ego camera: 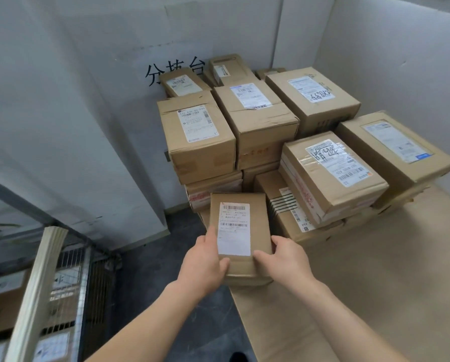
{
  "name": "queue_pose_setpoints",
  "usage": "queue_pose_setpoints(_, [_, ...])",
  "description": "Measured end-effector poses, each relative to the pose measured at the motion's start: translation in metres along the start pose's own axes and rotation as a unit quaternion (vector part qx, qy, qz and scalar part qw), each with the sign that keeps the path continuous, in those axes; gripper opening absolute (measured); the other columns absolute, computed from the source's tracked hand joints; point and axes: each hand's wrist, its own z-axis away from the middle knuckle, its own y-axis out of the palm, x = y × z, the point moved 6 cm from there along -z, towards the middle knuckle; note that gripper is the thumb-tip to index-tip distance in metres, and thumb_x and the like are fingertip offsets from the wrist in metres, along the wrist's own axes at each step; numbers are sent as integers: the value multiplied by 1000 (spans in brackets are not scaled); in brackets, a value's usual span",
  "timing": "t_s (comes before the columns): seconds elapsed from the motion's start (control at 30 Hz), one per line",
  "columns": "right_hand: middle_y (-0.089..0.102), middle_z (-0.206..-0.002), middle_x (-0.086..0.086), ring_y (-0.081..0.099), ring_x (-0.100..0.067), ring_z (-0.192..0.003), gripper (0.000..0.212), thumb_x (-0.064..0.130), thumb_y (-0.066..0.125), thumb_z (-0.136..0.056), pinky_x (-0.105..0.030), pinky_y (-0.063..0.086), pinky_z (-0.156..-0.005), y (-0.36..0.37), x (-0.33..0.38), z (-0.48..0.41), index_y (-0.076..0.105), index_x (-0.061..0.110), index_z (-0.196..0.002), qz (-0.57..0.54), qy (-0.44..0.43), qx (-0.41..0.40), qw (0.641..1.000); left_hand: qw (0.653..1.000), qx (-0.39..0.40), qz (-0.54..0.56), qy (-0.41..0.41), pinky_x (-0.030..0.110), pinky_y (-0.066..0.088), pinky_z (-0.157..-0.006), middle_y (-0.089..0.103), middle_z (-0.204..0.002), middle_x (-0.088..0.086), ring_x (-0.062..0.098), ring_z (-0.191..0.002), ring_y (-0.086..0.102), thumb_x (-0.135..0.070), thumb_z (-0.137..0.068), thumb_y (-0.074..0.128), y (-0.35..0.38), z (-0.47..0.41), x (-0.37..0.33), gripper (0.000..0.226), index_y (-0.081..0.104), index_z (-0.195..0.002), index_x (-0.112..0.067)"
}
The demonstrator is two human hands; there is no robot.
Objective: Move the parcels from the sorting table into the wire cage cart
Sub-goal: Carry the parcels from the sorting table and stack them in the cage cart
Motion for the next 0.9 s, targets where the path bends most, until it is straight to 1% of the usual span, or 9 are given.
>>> queue_pose_setpoints(0.1, [70,-91,14,65,-13,-89,20,43,73,-82,-34,54,-81,12,-13,8,68,27,-92,-91,29,2,995,999,14,28,-35,34,44,-97,49,-137,6,26,-120,53,-33,-91,65,4,4,14,69,28,-146,-17])
queue_pose_setpoints(0.27, [73,-103,4,69,-15,-95,39,42,82,-69,-40,56,-88,37,-33,24,69,23,-101,-264,89,0,960,993,44,95,-55,37,52,-93,50,-124,3,20,-103,56,-33,-82,72,9,13,35,55,46,-128,-19])
queue_pose_setpoints(0.33, [74,-104,0,70,-17,-92,44,43,82,-66,-40,58,-79,49,-38,36,68,22,-101,-343,115,14,932,991,46,114,-54,33,50,-91,49,-122,0,18,-104,54,-31,-83,74,12,22,44,58,45,-131,-18])
queue_pose_setpoints(0.43, [74,-98,-3,68,-13,-73,32,27,80,-81,-25,48,-56,67,-32,59,65,18,-108,-440,120,44,889,989,40,134,-51,31,48,-91,51,-124,-2,18,-108,53,-31,-82,74,13,41,61,59,44,-131,-16])
queue_pose_setpoints(0.5, [74,-91,-1,66,-12,-66,29,24,75,-86,-21,45,-48,79,-23,73,62,21,-112,-465,108,67,876,985,30,162,-57,31,49,-92,54,-127,0,19,-110,55,-32,-81,76,10,54,78,60,46,-131,-17])
queue_pose_setpoints(0.6, [76,-97,0,66,-18,-77,28,21,69,-91,-29,47,-58,92,0,92,58,31,-116,-485,73,93,866,978,6,199,-60,31,49,-93,56,-126,-2,16,-110,57,-31,-79,79,-6,76,102,63,48,-132,-19])
queue_pose_setpoints(0.67, [72,-104,-1,65,-18,-84,43,23,75,-81,-32,49,-61,97,20,104,57,34,-118,-484,44,87,870,975,-17,216,-47,33,50,-96,59,-125,-4,14,-110,58,-32,-77,81,-25,89,114,64,50,-131,-20])
queue_pose_setpoints(0.77, [68,-102,2,64,-13,-81,62,29,71,-64,-28,49,-53,106,52,121,53,32,-124,-481,15,84,873,971,-50,234,-24,32,52,-93,62,-120,-7,11,-105,61,-29,-75,83,-59,108,130,54,52,-118,-27])
queue_pose_setpoints(0.9, [69,-107,2,65,-12,-84,68,33,70,-63,-27,49,-56,115,101,139,54,26,-128,-450,-40,103,886,963,-99,250,-10,30,53,-90,64,-117,-8,8,-99,62,-27,-75,84,-101,138,157,54,51,-117,-30])
